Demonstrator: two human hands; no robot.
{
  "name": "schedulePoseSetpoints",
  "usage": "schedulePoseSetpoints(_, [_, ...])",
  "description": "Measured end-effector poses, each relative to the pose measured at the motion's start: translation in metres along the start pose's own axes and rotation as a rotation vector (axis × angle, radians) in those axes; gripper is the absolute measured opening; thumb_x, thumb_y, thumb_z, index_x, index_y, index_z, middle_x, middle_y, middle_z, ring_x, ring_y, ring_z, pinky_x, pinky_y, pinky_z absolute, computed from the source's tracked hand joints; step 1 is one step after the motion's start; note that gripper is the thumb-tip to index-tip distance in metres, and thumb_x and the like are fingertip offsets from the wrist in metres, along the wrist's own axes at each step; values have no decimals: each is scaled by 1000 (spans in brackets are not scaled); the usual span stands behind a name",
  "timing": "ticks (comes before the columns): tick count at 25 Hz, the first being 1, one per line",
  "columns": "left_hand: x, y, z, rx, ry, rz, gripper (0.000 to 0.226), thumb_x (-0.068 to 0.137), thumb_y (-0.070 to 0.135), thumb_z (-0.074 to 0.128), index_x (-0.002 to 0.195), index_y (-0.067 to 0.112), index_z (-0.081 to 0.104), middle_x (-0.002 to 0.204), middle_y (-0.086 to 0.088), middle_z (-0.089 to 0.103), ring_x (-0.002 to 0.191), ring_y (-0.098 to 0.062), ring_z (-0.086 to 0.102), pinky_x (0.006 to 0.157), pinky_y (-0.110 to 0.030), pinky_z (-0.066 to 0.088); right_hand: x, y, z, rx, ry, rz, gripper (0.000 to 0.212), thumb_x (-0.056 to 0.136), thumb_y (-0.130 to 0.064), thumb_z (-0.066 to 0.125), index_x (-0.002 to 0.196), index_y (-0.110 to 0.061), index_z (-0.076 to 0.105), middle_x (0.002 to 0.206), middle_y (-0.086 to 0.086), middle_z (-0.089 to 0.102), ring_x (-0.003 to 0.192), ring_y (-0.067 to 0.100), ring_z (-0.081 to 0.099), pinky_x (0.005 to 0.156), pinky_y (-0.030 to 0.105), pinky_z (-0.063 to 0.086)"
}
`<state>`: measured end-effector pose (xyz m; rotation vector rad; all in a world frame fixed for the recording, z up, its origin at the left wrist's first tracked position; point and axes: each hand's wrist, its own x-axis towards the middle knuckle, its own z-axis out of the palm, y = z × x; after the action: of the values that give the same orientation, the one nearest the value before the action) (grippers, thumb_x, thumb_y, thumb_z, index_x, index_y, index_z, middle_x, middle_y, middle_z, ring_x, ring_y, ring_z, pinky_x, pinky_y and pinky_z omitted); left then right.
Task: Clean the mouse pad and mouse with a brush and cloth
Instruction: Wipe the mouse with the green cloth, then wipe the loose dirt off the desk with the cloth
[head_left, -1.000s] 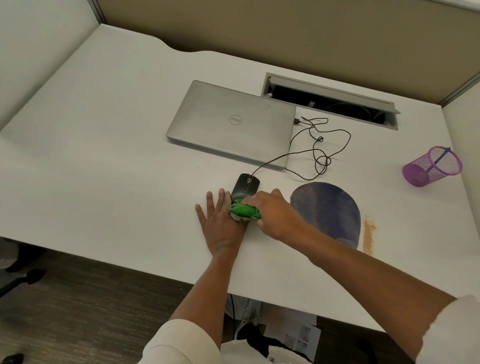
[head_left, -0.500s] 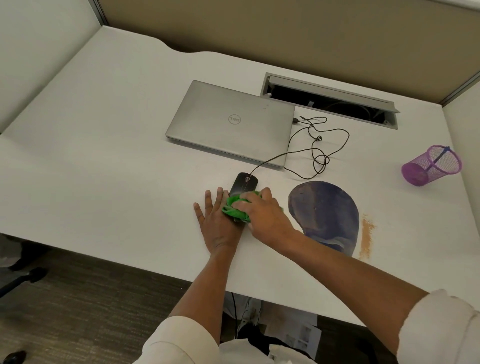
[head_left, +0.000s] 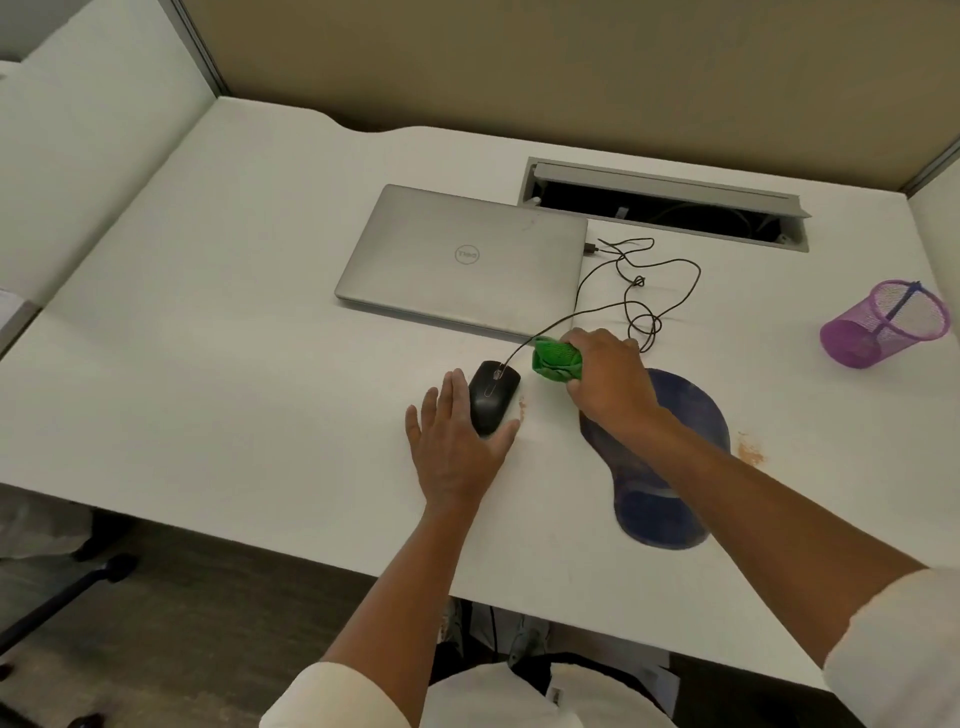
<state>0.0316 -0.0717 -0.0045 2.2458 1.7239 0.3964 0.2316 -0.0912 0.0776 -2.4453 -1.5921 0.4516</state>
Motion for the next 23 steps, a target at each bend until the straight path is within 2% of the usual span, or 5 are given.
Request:
schedulePoseSetpoints(4, [29,24,-11,86,-100,-15,76,83,55,67,142,13,44,126,-7,60,112,-27,55,94,-38,43,19,-4,0,-4,-34,-14,46,86,-8,60,129,-24,55,113,8,57,106,33,49,83,37,45])
schedulePoseSetpoints(10, [44,28,-31,-42,-49,-133,47,84,42,69,117,12,54,112,-8,56,103,-27,53,70,-35,41,22,-5,9,75,-61,-151,49,83,-8,61,128,-27,57,115,4,58,105,30,46,81,40,48])
schedulePoseSetpoints(14, [68,24,-55,-69,40,-162,43,83,45,69,109,12,57,106,-8,56,99,-28,54,69,-36,41,25,-25,33,49,-21,-285,52,86,-5,60,133,-28,57,129,1,57,110,31,47,86,41,46])
schedulePoseSetpoints(18, [83,15,-65,-59,21,-179,43,83,45,71,107,12,59,107,-8,57,99,-28,54,71,-35,41,31,-48,56,-126,-65,-283,54,92,-14,58,142,-30,48,150,1,42,134,34,33,99,50,43])
schedulePoseSetpoints(23, [82,-6,-60,-71,-71,-169,47,83,48,72,111,12,60,110,-8,56,103,-28,55,73,-35,42,-21,-29,69,-178,-166,-358,59,89,-6,55,143,-30,49,152,-1,41,135,37,30,94,51,46])
